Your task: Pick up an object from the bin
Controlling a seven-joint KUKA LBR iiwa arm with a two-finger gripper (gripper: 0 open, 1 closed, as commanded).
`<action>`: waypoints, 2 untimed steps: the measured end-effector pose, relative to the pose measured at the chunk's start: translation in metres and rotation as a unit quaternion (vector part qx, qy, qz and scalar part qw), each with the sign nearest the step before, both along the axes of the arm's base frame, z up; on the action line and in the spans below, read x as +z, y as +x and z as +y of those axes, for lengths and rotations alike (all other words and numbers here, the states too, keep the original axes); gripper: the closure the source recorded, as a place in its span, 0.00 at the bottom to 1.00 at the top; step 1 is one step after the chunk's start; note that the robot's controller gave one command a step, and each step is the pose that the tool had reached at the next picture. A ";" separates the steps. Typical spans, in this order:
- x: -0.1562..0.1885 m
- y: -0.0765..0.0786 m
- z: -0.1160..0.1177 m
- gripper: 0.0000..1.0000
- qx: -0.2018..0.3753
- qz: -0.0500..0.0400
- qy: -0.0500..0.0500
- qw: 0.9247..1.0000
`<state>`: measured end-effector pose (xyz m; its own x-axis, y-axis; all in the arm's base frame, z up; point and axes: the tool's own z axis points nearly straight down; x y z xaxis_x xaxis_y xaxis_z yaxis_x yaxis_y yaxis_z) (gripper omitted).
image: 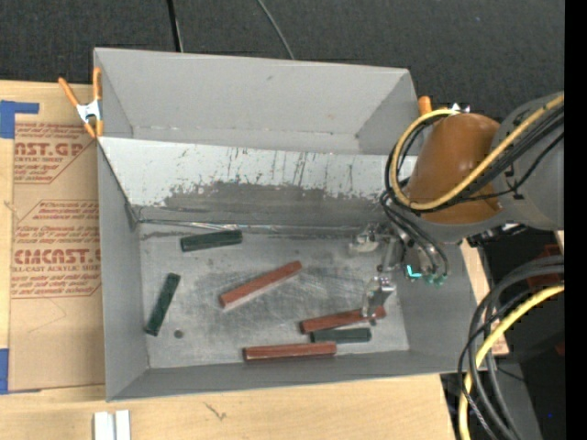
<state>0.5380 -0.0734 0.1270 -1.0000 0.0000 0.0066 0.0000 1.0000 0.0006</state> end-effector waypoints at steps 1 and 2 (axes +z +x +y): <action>0.004 0.002 0.000 0.00 0.000 -0.004 0.000 1.000; -0.052 -0.016 0.002 1.00 0.099 -0.006 -0.001 0.995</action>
Offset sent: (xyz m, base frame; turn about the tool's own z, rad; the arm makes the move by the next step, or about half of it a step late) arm -0.0184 0.0017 -0.0570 -0.1984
